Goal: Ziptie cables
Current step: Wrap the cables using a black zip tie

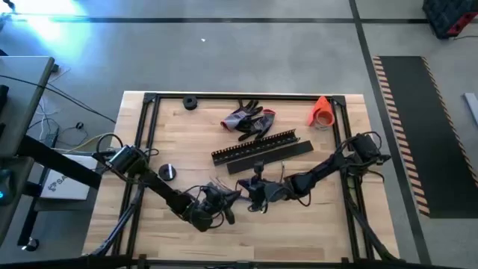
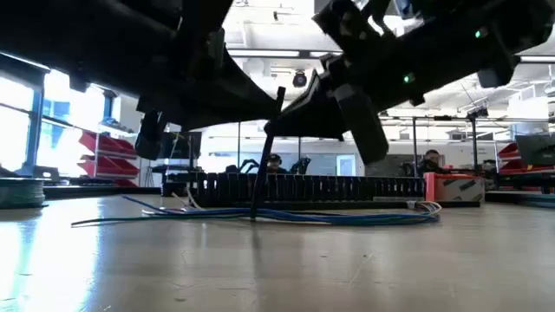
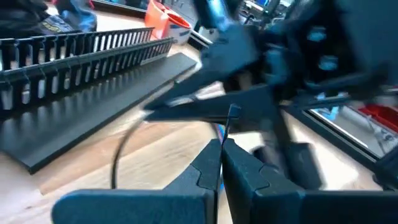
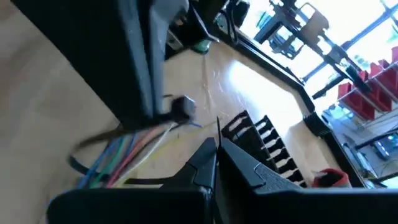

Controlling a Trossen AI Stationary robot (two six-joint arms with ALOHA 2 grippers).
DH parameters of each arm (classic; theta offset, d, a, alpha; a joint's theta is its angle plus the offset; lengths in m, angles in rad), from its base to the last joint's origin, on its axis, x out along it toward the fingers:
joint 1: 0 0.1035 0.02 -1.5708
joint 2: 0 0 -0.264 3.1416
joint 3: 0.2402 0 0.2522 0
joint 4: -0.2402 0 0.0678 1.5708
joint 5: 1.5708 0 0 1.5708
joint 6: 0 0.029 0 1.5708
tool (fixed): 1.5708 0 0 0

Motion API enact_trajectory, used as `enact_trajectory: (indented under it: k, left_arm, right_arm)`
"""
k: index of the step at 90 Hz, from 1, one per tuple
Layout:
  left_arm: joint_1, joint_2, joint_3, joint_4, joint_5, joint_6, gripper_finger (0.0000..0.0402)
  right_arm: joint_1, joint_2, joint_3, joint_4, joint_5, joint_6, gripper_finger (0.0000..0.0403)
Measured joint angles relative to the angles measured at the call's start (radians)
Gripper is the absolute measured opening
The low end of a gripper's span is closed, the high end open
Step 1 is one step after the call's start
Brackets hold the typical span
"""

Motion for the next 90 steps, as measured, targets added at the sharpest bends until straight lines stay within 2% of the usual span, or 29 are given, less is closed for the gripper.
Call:
enact_trajectory:
  k: [23,38,55,70,79,90]
  left_arm:
    - [-0.021,0.0,0.0,-0.002,-0.079,-0.103,0.0]
    - [-0.021,0.0,0.0,-0.002,-0.083,-0.178,0.0]
    - [-0.018,0.0,0.0,-0.007,-0.086,-0.269,0.0]
    - [-0.016,0.0,0.0,-0.133,-0.077,-0.496,0.0]
    - [-0.013,0.0,0.0,-0.235,-0.037,-0.634,0.0]
    - [-0.011,0.0,0.0,-0.254,-0.031,-0.658,0.0]
  right_arm:
    - [-0.001,0.0,0.0,0.02,0.112,0.101,0.0]
    - [-0.006,0.033,0.016,0.023,0.109,0.121,0.0]
    - [-0.003,0.114,0.085,0.009,0.11,0.073,0.0]
    - [-0.003,0.131,0.1,-0.002,0.109,0.1,0.0]
    - [-0.003,0.131,0.101,0.007,0.11,0.096,0.0]
    - [-0.003,0.131,0.101,0.008,0.109,0.096,0.0]
